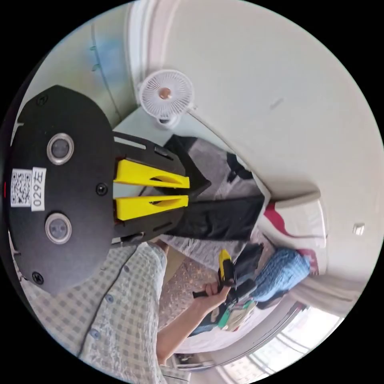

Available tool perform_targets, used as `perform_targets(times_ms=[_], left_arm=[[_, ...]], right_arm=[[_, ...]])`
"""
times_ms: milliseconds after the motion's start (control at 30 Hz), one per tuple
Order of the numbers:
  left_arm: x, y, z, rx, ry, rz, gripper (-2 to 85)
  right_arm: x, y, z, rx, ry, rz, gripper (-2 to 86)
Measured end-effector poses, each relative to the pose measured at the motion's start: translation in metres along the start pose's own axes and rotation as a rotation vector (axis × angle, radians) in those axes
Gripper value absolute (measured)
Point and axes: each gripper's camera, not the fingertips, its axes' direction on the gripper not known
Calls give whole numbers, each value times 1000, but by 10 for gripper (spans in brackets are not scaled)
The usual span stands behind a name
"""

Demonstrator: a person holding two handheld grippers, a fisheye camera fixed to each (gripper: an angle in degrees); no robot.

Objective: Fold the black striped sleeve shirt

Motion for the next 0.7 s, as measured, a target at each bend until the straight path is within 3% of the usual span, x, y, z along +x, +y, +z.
perform_targets(times_ms=[100,233,300,500,600,700], left_arm=[[66,-44,47,-64,156,194,13],[81,-45,68,-92,172,191,4],[56,-29,82,-120,150,78,18],[-36,38,145,-361,129,-244,27],[-67,62,162,-419,-23,-375,90],[-92,63,178,-450,-36,-436,135]], right_arm=[[-8,4,-20,31,91,26,2],[-16,13,-45,20,223,63,25],[-11,22,-50,-10,331,143,81],[14,48,-42,-47,618,278,110],[41,56,-35,-33,603,397,136],[51,60,-19,-11,539,407,98]])
